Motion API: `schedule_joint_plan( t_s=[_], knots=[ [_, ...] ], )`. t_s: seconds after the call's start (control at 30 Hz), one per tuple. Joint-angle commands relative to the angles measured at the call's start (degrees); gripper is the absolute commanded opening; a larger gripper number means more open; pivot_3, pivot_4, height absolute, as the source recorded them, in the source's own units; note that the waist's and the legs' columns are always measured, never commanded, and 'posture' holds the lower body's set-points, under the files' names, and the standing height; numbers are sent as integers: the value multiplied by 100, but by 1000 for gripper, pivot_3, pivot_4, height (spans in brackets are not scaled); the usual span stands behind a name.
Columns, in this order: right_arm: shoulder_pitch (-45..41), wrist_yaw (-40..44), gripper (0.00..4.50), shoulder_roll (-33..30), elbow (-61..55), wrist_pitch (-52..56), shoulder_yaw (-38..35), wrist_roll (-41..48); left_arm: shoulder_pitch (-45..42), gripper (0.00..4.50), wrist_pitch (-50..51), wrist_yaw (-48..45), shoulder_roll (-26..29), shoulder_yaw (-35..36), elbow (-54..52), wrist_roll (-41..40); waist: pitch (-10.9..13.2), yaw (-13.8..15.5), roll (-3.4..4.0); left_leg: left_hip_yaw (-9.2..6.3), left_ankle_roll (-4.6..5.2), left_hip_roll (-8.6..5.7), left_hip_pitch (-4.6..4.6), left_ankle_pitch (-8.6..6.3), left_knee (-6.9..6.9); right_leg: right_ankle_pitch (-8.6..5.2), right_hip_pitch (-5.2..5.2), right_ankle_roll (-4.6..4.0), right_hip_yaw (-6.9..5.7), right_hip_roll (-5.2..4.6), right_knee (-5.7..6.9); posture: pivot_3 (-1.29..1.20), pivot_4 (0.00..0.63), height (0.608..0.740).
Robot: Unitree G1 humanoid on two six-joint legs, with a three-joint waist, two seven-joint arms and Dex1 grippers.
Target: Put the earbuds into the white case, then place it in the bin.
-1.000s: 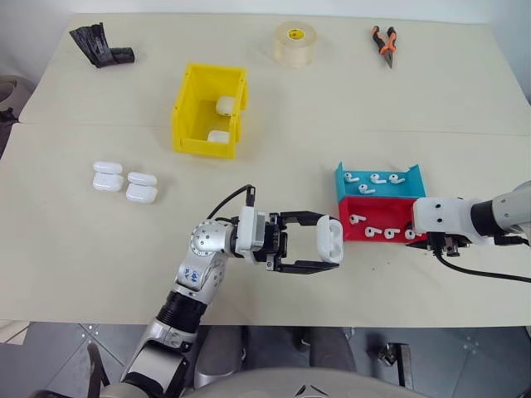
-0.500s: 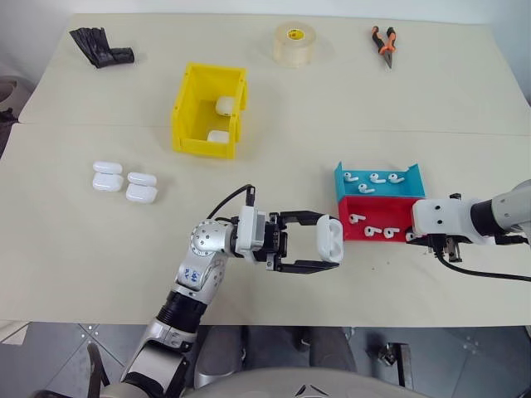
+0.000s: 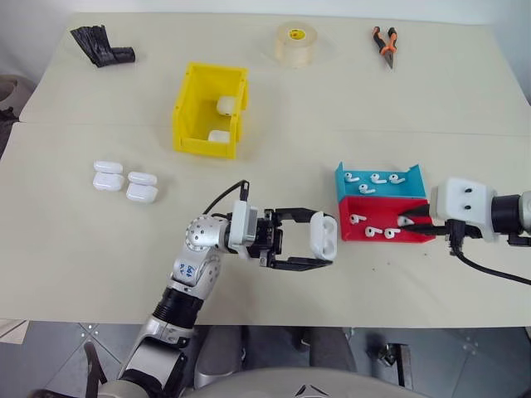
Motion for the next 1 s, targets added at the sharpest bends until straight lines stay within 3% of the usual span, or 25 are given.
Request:
schedule_joint_plan(
  t_s=[0.03, 0.2, 0.4, 0.73, 1.0],
  knots=[
    [469, -382, 641, 566, -937, 509, -723, 1222, -108, 2796, 144, -126, 96, 51, -154, -121, 0, 13, 0, -2, 0, -4, -1, 0, -2, 0, 0, 0, 0, -3, 0, 0, 150, 740],
    [844, -1692, 641, 1827, -2059, 1124, -754, 2673, -204, 2796, 481, -189, 210, 56, -152, -151, -1, -8, 2, -6, 0, -2, 0, 0, -1, 0, 1, 0, -4, -2, 3, 0, 150, 740],
    [670, -2861, 641, 2891, -2667, 1028, -231, 3037, -320, 2796, 797, -278, 343, 170, -173, -214, -4, -25, 7, -5, -1, -4, 3, 0, -2, 0, 1, 0, -2, -2, 5, 0, 150, 740],
    [526, -2850, 641, 3109, -2723, 826, 437, 2971, -450, 2796, 1121, -286, 390, 266, -265, -259, -5, -26, 9, -5, -1, -6, 4, 1, -4, 0, 1, 0, -2, -1, 5, 0, 150, 740],
    [685, -2580, 641, 3052, -2461, 402, 850, 2406, -457, 2796, 1192, -224, 344, 308, -316, -256, -5, -25, 9, -4, -1, -6, 4, 1, -4, 0, 1, 0, -2, -1, 5, 0, 150, 740]
  ],
)
